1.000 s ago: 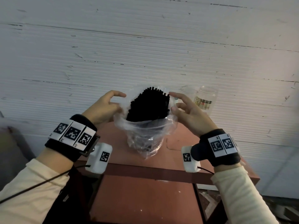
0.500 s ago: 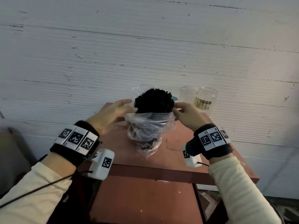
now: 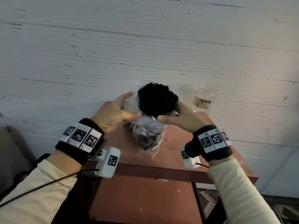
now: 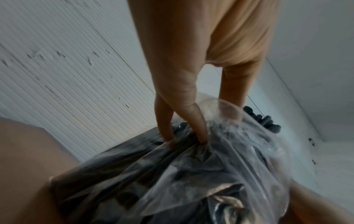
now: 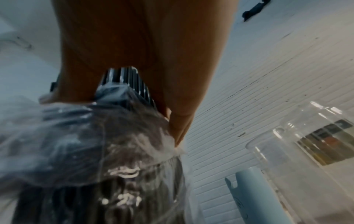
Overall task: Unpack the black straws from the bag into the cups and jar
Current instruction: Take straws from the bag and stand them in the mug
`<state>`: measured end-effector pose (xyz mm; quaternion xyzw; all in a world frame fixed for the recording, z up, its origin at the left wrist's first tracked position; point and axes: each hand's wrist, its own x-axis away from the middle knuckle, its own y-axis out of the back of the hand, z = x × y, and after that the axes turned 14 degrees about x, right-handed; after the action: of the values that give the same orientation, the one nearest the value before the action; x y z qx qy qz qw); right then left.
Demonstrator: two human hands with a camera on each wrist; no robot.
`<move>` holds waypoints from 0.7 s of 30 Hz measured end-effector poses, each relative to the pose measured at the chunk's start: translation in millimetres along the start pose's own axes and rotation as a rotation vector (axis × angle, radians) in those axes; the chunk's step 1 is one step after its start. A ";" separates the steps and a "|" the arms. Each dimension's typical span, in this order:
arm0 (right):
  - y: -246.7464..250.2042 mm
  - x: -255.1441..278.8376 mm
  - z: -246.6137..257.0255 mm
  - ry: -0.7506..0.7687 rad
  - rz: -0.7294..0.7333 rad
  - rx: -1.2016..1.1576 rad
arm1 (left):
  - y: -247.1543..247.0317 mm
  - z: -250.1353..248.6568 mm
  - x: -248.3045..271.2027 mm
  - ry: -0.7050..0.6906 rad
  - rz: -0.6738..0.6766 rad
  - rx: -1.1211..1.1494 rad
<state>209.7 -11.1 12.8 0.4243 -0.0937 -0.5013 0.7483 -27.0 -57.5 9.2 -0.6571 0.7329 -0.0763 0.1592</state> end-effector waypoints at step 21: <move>-0.7 -15.0 1.1 0.122 -0.438 -0.155 | -0.5 -15.5 -54.0 -0.093 0.064 -0.285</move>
<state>201.4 0.6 17.3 0.4052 0.0848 -0.6308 0.6563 -27.1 -5.7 31.1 -0.6520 0.7488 0.0641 0.1004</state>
